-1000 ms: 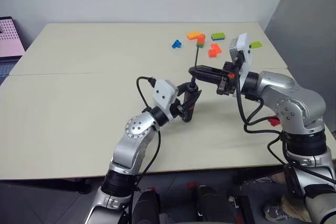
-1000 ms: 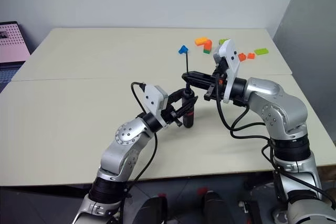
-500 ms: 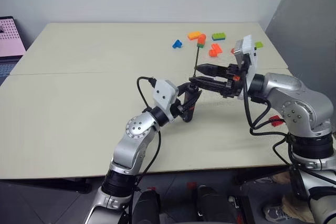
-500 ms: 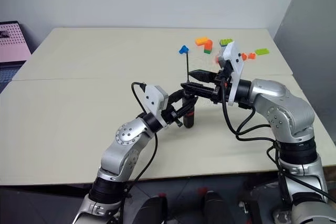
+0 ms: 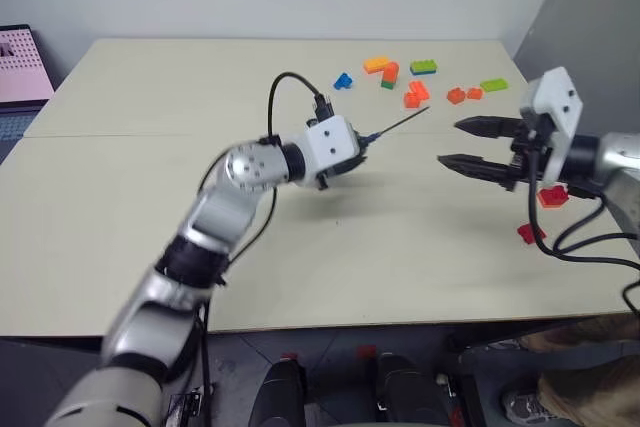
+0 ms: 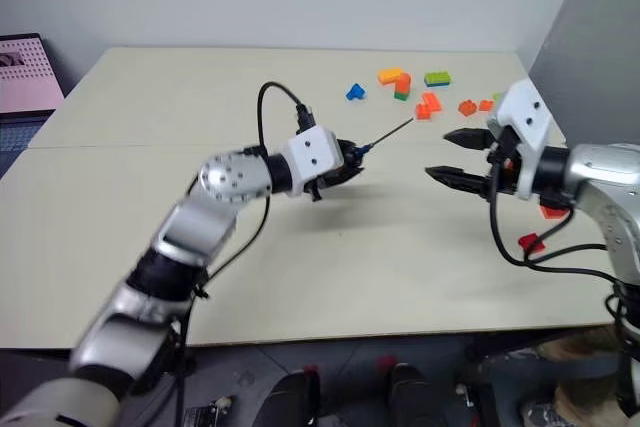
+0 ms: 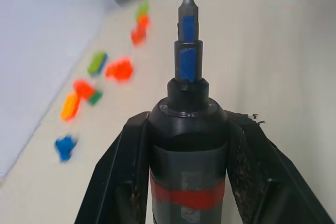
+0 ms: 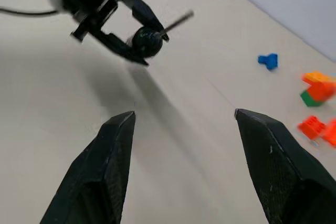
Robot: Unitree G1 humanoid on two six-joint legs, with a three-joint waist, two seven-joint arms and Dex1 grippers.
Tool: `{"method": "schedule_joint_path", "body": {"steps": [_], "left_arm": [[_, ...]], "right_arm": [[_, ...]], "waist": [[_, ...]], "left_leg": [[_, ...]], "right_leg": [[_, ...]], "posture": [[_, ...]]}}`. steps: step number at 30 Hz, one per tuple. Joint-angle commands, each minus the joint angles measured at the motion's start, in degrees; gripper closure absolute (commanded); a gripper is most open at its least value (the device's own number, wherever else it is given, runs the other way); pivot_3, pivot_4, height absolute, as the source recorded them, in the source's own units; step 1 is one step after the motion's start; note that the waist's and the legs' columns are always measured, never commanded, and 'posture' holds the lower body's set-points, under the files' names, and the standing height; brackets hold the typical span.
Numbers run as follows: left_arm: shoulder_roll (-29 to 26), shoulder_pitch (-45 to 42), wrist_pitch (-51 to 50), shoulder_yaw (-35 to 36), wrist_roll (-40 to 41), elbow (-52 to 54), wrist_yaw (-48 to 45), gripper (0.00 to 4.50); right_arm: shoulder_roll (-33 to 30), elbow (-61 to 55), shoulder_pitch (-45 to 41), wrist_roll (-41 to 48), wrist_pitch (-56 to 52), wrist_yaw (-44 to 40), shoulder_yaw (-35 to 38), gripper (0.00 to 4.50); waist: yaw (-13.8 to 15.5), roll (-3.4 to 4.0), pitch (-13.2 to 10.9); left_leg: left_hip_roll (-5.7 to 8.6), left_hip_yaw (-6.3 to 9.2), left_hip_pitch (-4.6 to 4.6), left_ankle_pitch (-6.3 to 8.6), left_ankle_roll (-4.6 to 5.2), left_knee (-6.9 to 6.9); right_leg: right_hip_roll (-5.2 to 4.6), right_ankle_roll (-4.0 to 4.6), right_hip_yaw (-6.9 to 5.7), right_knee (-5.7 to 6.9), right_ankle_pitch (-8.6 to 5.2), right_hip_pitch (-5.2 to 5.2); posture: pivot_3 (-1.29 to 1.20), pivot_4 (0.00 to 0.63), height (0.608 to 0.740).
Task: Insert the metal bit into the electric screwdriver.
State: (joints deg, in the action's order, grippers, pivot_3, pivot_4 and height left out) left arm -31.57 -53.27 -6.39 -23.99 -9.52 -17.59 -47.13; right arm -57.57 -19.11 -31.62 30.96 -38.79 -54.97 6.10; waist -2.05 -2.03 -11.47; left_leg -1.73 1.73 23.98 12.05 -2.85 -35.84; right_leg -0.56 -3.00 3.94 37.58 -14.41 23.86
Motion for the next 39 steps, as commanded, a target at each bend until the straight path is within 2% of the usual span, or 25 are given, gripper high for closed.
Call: {"method": "schedule_joint_path", "body": {"steps": [1, 4, 11, 12, 13, 14, 17, 20, 22, 23, 28, 30, 32, 34, 36, 39], "left_arm": [[2.7, -6.0, 11.5, -5.9, -6.3, -12.5, -3.3, 2.86], [5.5, -9.3, 17.5, -9.3, -10.4, -21.9, -3.8, 2.86], [11.8, -13.8, 25.2, -11.8, -15.5, -37.0, -3.4, 2.86], [12.4, -14.2, 25.7, -11.7, -15.7, -38.4, -3.6, 2.51], [13.0, -14.6, 26.0, -11.3, -15.7, -39.6, -3.9, 2.51], [13.4, -14.9, 26.2, -10.9, -15.6, -40.5, -4.3, 2.11], [14.2, -15.5, 26.6, -9.7, -15.4, -42.0, -4.9, 1.51], [13.7, -16.1, 23.2, -4.0, -10.0, -40.5, -9.4, 0.71], [12.7, -16.4, 21.3, -0.7, -7.3, -38.8, -10.7, 0.38], [10.9, -16.4, 19.3, 2.2, -5.0, -37.4, -10.9, 0.14], [5.1, -13.0, 6.8, 11.0, 3.4, -27.0, -15.2, 0.14], [1.1, -9.3, -3.6, 12.8, 4.8, -18.1, -17.3, 0.14], [-6.5, 1.0, -12.3, 19.6, 10.9, -1.8, -20.4, 0.14], [-10.9, 8.9, -18.4, 24.4, 14.7, 10.1, -20.6, 0.14], [-12.8, 13.2, -22.9, 26.8, 17.0, 16.8, -19.2, 0.14], [-15.8, 21.7, -29.6, 33.3, 20.7, 26.3, -17.4, 0.14]], "right_arm": [[-2.2, -5.1, 2.0, -1.5, 2.4, -2.4, -0.7, 1.35], [-2.4, -5.6, 3.0, -3.5, 3.4, -2.3, -2.1, 1.35], [-1.2, -6.9, 4.5, -4.4, 3.4, -1.7, -2.8, 1.35], [-1.1, -7.1, 4.7, -4.5, 3.4, -1.7, -2.8, 1.35], [-1.0, -7.2, 4.9, -4.6, 3.4, -1.6, -2.8, 1.35], [-1.0, -7.3, 5.0, -4.7, 3.4, -1.5, -2.8, 1.35], [-0.9, -7.4, 5.2, -4.8, 3.3, -1.4, -2.6, 1.35], [-0.8, -6.9, 5.3, -5.1, 3.6, -1.4, -2.5, 1.35], [-0.7, -6.4, 5.3, -5.5, 3.9, -1.4, -2.5, 1.35], [-0.8, -5.8, 5.3, -6.0, 4.4, -1.5, -2.6, 1.35], [-1.0, -5.3, 6.2, -6.5, 5.6, -2.0, -1.8, 1.35], [-1.0, -4.9, 7.1, -6.8, 6.6, -2.0, -1.0, 1.35], [-1.1, -3.2, 7.7, -7.7, 7.5, -1.9, -0.6, 1.35], [-1.4, -2.0, 8.1, -8.2, 8.4, -2.3, -0.3, 1.35], [-1.6, -1.3, 8.2, -8.3, 9.0, -2.7, 0.0, 1.35], [-2.3, 0.8, 8.0, -8.6, 10.0, -4.0, 0.7, 1.35]], "waist": [[0.1, 0.00, 0.0], [0.4, 0.00, 0.0], [0.4, 0.00, 0.0], [0.4, 0.00, 0.0], [0.4, 0.00, 0.0], [0.4, 0.00, 0.0], [0.5, 0.00, 0.0], [0.5, 0.00, 0.0], [0.4, 0.00, 0.0], [0.4, 0.00, 0.0], [-0.7, 0.00, 0.0], [-0.8, 0.00, 0.0], [-1.2, 0.02, 0.0], [-2.1, 0.02, 0.0], [-2.0, 0.01, 0.0], [-0.8, -0.01, 0.0]], "left_leg": [[0.00, -0.03, 0.01, 0.00, 0.01, 0.01], [0.00, -0.01, 0.43, 0.01, 0.02, -0.13], [0.02, -0.01, 0.43, 0.01, 0.02, -0.21], [0.02, -0.01, 0.42, 0.01, 0.02, -0.21], [0.02, -0.01, 0.39, 0.01, 0.02, -0.21], [0.02, 0.00, 0.37, 0.01, 0.02, -0.22], [0.03, 0.01, 0.38, 0.01, 0.02, -0.24], [0.03, 0.01, 0.38, 0.01, 0.02, -0.25], [0.03, 0.01, 0.38, 0.01, 0.02, -0.24], [0.03, 0.01, 0.40, 0.01, 0.02, -0.24], [0.00, 0.00, 0.35, 0.00, 0.02, -0.23], [-0.01, 0.03, 0.29, 0.00, 0.01, -0.23], [-0.01, 0.03, 0.27, 0.00, 0.01, -0.25], [-0.07, -0.11, 0.17, 0.00, 0.00, -0.21], [-0.11, -0.09, 0.14, 0.00, 0.00, -0.23], [-0.06, 0.04, 0.15, -0.01, 0.00, -0.27]], "right_leg": [[-0.01, 0.01, 0.02, 0.00, -0.01, 0.01], [-0.02, -0.03, -0.01, 0.03, -0.01, 0.30], [-0.03, -0.07, 0.00, 0.10, 0.01, 0.30], [-0.03, -0.07, 0.00, 0.12, 0.01, 0.29], [-0.03, -0.07, 0.01, 0.16, 0.01, 0.27], [-0.03, -0.07, 0.00, 0.17, 0.01, 0.27], [-0.04, -0.10, -0.01, 0.19, 0.02, 0.25], [-0.04, -0.10, -0.01, 0.20, 0.03, 0.24], [-0.03, -0.10, -0.01, 0.23, 0.03, 0.27], [-0.03, -0.10, -0.02, 0.25, 0.03, 0.30], [-0.01, -0.10, 0.02, 0.39, 0.03, 0.35], [0.00, -0.09, 0.00, 0.45, 0.03, 0.31], [-0.01, -0.09, 0.01, 0.44, 0.03, 0.27], [-0.03, -0.07, 0.13, 0.48, 0.04, 0.29], [-0.03, 0.15, 0.10, 0.55, 0.15, 0.29], [-0.03, -0.07, -0.04, 0.54, 0.02, 0.22]], "posture": [[0.00, 0.150, 0.740], [0.00, 0.150, 0.740], [0.00, 0.150, 0.740], [0.00, 0.150, 0.740], [0.00, 0.150, 0.740], [0.00, 0.150, 0.740], [0.00, 0.150, 0.740], [0.00, 0.150, 0.740], [0.00, 0.150, 0.740], [0.00, 0.150, 0.740], [0.00, 0.150, 0.740], [0.00, 0.150, 0.740], [0.00, 0.150, 0.740], [0.00, 0.150, 0.740], [0.00, 0.150, 0.740], [0.00, 0.150, 0.740]]}}
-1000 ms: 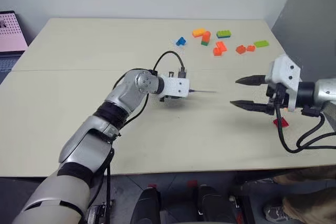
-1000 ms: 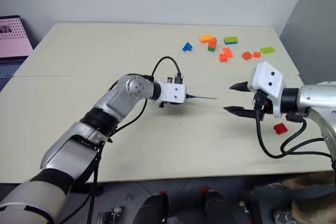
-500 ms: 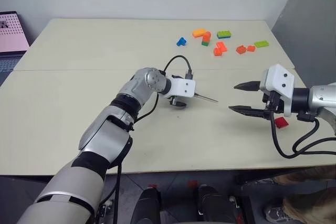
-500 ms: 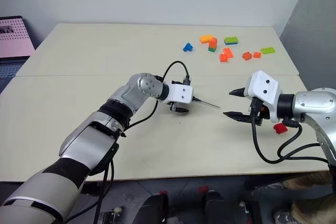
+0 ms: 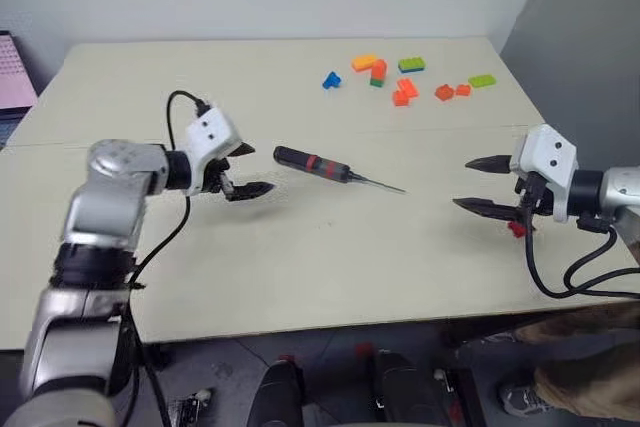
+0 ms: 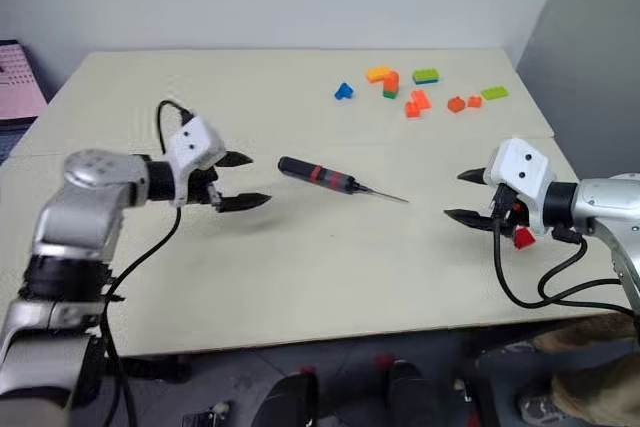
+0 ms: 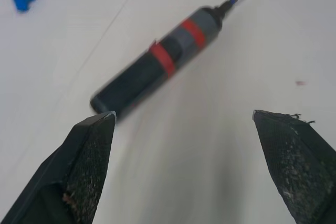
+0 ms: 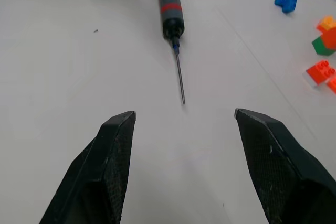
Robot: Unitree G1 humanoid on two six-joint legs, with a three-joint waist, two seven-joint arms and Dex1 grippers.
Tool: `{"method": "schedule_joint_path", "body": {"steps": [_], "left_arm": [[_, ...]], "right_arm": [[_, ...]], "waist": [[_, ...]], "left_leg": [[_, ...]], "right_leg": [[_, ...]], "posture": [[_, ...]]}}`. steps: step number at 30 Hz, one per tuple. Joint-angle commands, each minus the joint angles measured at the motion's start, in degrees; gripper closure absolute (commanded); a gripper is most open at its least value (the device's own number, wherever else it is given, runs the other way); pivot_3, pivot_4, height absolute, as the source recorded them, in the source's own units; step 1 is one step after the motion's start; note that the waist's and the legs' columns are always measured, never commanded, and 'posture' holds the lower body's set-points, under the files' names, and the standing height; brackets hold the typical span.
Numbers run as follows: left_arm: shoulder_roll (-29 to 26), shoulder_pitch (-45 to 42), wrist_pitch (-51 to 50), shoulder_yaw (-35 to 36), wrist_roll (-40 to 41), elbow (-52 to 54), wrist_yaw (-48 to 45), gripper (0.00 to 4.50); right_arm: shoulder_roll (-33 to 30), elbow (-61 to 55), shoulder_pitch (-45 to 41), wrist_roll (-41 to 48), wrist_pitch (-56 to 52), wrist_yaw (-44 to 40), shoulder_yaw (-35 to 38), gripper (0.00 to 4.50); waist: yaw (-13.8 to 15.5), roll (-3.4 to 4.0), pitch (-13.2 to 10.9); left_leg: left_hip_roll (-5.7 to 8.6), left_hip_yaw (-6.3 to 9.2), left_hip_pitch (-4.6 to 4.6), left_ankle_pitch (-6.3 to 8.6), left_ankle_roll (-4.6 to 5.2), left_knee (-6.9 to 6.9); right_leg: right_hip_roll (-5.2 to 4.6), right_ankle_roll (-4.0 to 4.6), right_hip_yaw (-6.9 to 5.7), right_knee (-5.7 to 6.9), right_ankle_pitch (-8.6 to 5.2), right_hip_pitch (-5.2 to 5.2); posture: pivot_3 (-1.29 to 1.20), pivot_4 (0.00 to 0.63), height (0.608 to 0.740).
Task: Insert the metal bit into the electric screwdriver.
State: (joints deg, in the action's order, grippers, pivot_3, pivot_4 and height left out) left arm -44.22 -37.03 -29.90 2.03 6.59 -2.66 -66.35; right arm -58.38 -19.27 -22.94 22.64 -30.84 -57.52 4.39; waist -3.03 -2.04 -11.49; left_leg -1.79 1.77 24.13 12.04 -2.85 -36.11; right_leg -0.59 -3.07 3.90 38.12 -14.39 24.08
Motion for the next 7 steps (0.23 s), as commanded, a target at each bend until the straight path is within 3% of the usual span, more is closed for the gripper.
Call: {"method": "schedule_joint_path", "body": {"steps": [1, 7], "left_arm": [[-3.9, 7.8, -7.1, 9.0, 5.3, 13.6, 2.4, 0.14], [-6.1, 17.6, -11.5, 16.2, 9.5, 20.5, 6.0, 0.14]], "right_arm": [[-1.7, 1.5, -0.6, -0.4, 2.4, -1.8, 2.6, 1.35], [-1.6, 4.1, -0.8, -1.4, 4.4, -3.0, 2.0, 1.35]], "waist": [[0.4, 0.00, 0.0], [0.7, 0.00, 0.0]], "left_leg": [[0.00, -0.01, -0.03, 0.00, 0.00, -0.03], [0.02, -0.06, -0.37, -0.03, 0.05, -0.09]], "right_leg": [[-0.02, -0.01, 0.02, -0.01, 0.00, -0.04], [-0.06, 0.08, 0.03, -0.04, 0.04, -0.36]], "posture": [[0.00, 0.150, 0.740], [0.00, 0.150, 0.740]]}}
